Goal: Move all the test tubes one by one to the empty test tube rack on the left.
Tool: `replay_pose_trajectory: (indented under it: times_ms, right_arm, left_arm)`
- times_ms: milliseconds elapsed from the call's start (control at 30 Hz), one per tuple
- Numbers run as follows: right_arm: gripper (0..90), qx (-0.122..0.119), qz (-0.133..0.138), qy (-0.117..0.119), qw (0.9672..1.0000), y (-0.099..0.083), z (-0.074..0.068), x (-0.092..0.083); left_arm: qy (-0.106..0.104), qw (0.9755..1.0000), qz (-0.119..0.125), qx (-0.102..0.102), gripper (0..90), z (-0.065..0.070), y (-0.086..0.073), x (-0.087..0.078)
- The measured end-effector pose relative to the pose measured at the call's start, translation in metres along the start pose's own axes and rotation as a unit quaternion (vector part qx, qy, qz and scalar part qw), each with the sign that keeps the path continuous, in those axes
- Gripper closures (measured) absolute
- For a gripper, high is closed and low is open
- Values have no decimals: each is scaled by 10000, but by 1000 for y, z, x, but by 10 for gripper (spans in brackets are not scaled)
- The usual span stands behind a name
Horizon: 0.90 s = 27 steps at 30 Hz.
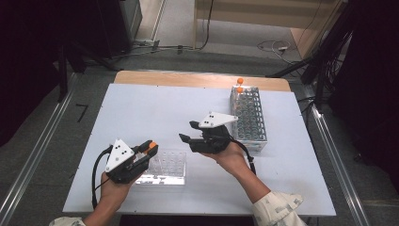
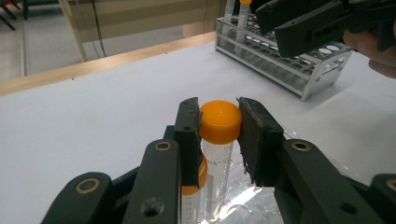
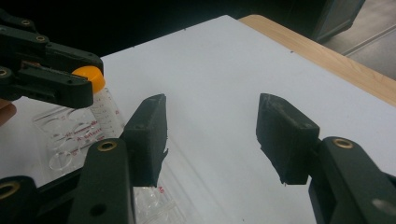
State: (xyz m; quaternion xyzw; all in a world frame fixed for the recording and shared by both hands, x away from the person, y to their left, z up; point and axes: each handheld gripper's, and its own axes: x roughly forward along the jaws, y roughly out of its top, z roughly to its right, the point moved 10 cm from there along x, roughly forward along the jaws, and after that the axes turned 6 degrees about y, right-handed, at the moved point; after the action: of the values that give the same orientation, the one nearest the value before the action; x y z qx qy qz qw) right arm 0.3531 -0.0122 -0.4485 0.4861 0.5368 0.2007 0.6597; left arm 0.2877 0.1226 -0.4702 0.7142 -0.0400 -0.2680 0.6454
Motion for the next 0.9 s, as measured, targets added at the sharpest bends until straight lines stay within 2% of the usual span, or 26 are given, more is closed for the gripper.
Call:
replay_pose_trajectory:
  times_ms: [133,233,400,533,733,833,900]
  right_arm:
    - [417,12,7,-3,10000,0,0,0]
    - [417,36,11,-17,10000,0,1,0]
    - [417,45,17,-66,10000,-1,4,0]
    - [416,103,52,-195,9997,-2,13,-1]
    - [415,321,122,-668,9972,-6,40,-8]
    - [407,449,190,-1019,9936,-8,58,-15]
    - [406,468,238,-1338,9896,-10,73,-21]
  left_arm:
    - [4,10000,18,10,681,0,0,0]
    - [-47,10000,86,-3,582,-1,4,-1]
    - [-64,9997,250,-33,493,-1,12,-4]
    - [-40,9995,306,-86,423,-1,14,-4]
    - [139,9988,426,-171,291,-5,21,-6]
    - [149,9986,457,-202,284,-5,22,-6]
    - [169,9985,494,-190,284,-6,23,-7]
